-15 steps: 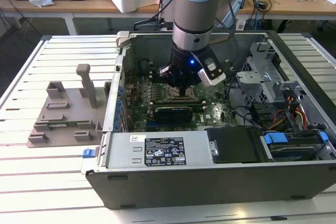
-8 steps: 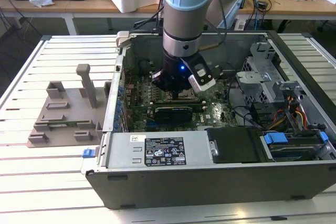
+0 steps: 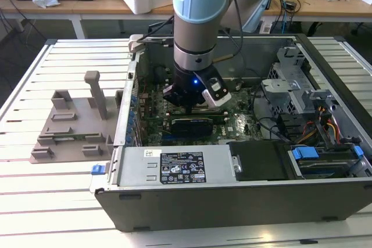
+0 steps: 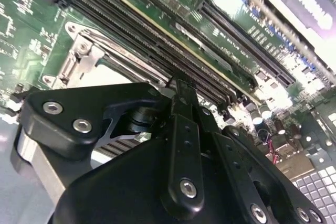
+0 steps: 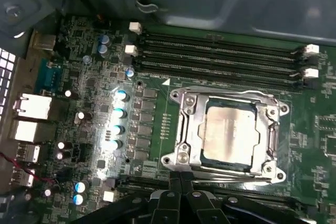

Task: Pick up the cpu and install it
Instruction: 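Install the second cpu locking lever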

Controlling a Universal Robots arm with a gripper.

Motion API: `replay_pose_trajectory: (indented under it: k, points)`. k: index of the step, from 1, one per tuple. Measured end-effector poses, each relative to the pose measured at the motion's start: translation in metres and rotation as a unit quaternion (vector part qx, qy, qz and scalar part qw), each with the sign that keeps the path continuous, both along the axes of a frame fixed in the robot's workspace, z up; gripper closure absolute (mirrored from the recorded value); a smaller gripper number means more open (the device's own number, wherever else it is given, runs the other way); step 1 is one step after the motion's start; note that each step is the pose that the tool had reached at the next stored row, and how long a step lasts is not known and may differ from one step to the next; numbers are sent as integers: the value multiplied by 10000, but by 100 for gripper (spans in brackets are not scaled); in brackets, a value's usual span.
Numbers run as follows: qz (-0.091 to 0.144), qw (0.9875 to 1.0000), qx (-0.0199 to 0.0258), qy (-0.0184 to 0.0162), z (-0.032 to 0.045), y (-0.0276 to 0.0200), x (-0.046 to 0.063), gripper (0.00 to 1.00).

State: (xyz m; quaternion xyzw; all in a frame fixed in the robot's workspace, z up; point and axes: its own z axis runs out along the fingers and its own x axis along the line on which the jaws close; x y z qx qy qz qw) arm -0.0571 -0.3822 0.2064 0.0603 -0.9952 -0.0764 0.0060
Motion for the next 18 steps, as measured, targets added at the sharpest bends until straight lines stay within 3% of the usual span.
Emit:
replay_pose_trajectory:
  k: [7,11,14,16,18]
  points:
    - [12,10000,61,0,-23,47,-130,89]
    - [22,10000,88,-1,-60,140,-133,89]
    - [22,10000,94,0,-67,141,-133,89]
    - [23,10000,95,-3,-48,143,-133,89]
    - [23,10000,92,-3,49,166,-133,89]
